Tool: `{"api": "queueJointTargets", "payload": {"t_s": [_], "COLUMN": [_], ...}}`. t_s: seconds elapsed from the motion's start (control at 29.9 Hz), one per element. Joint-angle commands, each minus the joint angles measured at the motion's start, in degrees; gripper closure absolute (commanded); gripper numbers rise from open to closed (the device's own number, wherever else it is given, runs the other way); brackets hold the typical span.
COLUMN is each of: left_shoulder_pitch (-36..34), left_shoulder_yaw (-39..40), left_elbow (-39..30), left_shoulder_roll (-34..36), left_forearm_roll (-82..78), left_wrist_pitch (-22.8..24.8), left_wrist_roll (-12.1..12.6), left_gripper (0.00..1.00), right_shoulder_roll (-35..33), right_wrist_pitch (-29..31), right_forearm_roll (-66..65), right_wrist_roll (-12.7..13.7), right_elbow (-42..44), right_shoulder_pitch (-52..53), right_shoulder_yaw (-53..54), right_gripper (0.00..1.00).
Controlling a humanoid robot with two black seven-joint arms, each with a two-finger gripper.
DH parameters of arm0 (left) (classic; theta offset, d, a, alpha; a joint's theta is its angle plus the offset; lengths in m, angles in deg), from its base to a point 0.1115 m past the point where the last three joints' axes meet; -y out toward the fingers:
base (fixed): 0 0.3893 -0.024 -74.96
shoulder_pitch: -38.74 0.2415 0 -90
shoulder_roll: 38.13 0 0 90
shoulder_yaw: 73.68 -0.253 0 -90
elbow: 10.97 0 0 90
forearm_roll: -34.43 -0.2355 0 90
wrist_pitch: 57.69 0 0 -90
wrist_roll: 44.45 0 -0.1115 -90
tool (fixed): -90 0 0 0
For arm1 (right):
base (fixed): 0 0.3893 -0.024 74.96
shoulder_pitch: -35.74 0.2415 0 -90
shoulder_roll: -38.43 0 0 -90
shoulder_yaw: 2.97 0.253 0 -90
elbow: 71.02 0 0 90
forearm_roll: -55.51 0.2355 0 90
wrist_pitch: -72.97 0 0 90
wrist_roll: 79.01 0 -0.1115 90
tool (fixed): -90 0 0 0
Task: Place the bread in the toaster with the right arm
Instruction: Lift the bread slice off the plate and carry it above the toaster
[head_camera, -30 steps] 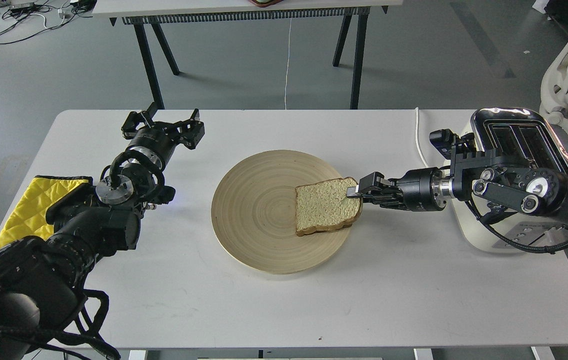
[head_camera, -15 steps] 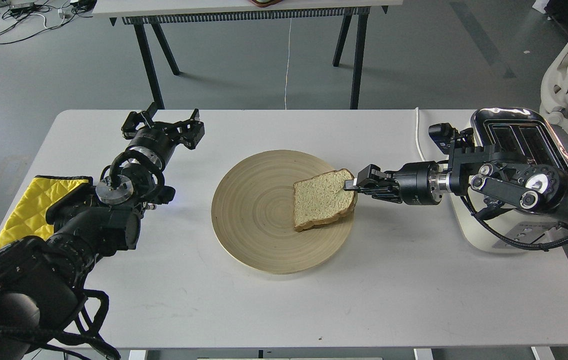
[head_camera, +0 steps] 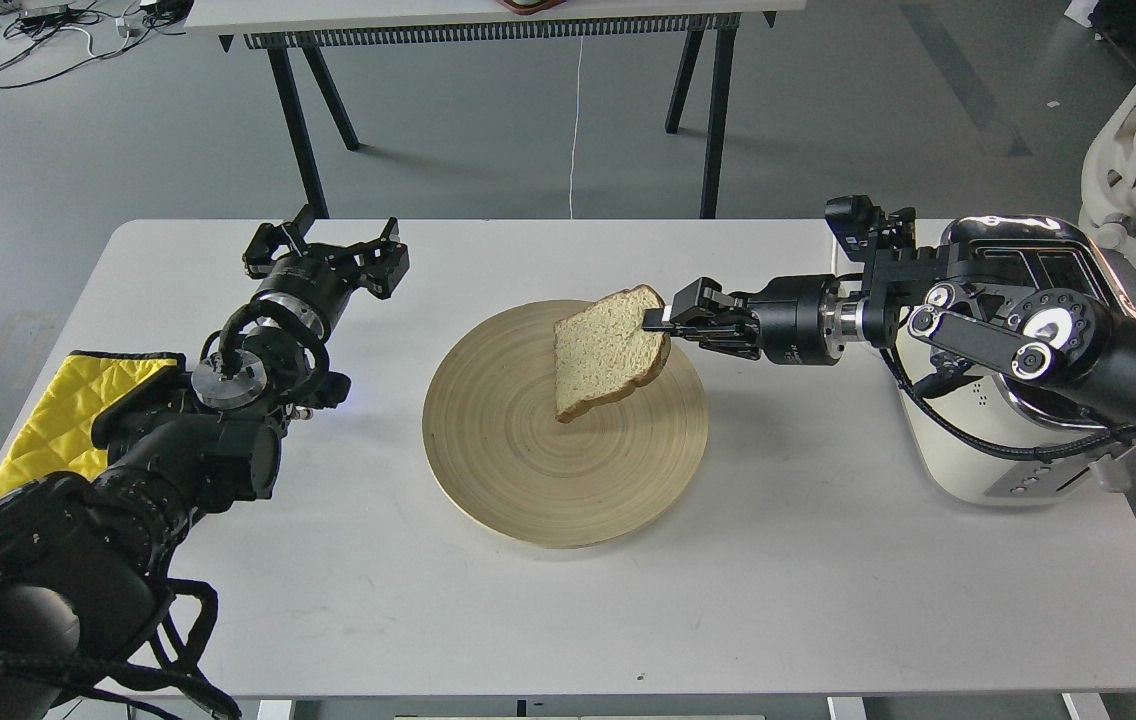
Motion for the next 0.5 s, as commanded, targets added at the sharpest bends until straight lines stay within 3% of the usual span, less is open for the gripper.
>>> {"api": "queueJointTargets", "payload": {"t_s": [0.0, 0.47], "left_shoulder_pitch": [0.0, 0.0], "left_shoulder_yaw": [0.0, 0.0], "left_elbow": [0.0, 0.0], "left_shoulder_roll": [0.0, 0.0], "left_forearm_roll": [-0.1, 0.0], "left_wrist_pitch": [0.0, 0.0], "left_wrist_roll": [0.0, 0.0], "left_gripper": [0.0, 0.0], "right_shoulder_roll": [-0.6, -14.4], "right_wrist_pitch": [0.0, 0.0], "right_forearm_roll": [0.0, -5.6], "right_wrist_roll": [0.0, 0.0], "right_elbow": [-0.3, -5.8], "right_shoulder_pitch": [1.9, 12.6], "right_shoulder_yaw": [0.0, -3.3], "right_gripper": [0.95, 0.95]}}
